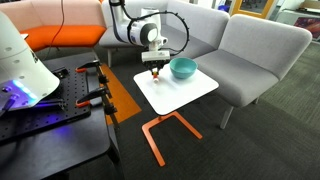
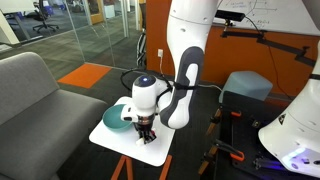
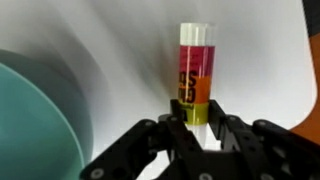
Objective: Put the glue stick in the green bowl
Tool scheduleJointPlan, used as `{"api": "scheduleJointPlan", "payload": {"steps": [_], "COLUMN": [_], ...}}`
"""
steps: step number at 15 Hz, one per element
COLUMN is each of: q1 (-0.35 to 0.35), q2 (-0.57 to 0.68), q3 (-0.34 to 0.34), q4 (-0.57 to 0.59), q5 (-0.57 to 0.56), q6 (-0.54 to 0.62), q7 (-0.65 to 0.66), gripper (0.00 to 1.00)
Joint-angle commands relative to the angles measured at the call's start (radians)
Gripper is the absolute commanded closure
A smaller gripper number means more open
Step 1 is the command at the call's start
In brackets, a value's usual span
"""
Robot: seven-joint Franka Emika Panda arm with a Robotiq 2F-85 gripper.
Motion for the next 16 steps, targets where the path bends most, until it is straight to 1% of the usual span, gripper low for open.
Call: {"api": "scheduleJointPlan", "payload": {"steps": [1, 3, 4, 5, 7, 10, 13, 16], "q1": [-0.177, -0.319, -0.375, -0.408, -0.435, -0.404, -0.384, -0.316], "q2": [-0.050, -0.044, -0.042, -0.036, -0.040, -0.047, -0.048, -0.037], "q3": [0.140, 0.256, 0.296, 0.316, 0.315, 0.279, 0.293, 0.263], "q4": [-0.078, -0.105, -0.117, -0.116, -0.103, -0.034, 0.051, 0.146], "q5": [-0.044, -0.072, -0.088, -0.099, -0.114, -0.116, -0.109, -0.094], "q6": [0.115, 0.162, 0.174, 0.181, 0.202, 0.204, 0.154, 0.092], "q7": [-0.074, -0.120, -0.131, -0.136, -0.135, -0.118, -0.115, -0.112], "gripper": [0.92, 0.92, 0.92, 0.92, 0.92, 0.92, 0.92, 0.92]}}
